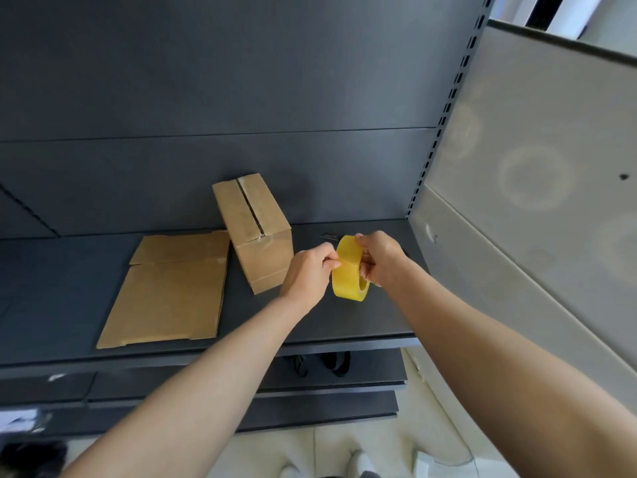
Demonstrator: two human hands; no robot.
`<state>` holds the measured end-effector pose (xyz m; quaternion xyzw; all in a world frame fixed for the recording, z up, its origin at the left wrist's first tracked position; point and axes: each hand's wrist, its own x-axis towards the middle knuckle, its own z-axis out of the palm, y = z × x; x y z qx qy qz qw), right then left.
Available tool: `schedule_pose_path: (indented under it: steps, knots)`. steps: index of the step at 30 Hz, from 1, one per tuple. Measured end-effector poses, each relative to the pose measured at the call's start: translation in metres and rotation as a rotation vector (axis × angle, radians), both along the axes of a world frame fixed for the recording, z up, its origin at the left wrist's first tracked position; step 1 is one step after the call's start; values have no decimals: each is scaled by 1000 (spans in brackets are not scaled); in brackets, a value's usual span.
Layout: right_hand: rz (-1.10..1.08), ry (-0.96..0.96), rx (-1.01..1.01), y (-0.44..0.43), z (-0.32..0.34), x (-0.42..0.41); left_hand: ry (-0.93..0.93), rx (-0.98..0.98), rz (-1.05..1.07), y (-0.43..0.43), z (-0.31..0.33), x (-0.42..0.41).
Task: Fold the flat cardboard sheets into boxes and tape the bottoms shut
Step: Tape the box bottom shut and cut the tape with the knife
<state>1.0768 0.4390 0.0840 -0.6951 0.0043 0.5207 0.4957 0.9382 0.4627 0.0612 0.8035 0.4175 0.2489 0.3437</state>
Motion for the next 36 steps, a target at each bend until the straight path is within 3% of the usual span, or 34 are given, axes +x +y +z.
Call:
schedule_pose_path:
  steps: [10,17,20,23,28,31,36]
  knots:
    - [-15,54,8,-6,4,22,-9,-9,21,-10,5,24]
    - [14,24,0,-2,3,35,27,153,48,-17,-2,35]
    - [117,-111,-36,2,-2,37,58,86,76,-16,-3,35]
    - [378,-360,-16,6,-9,39,130,80,72,-14,2,28]
    - [866,-849,-191,4,-27,29,43,433,356,7,21,-13]
    - [881,-957,-228,8,-35,20,41,306,441,31,28,-44]
    - [958,-987,-321,11,-41,2,109,132,318,57,25,-71]
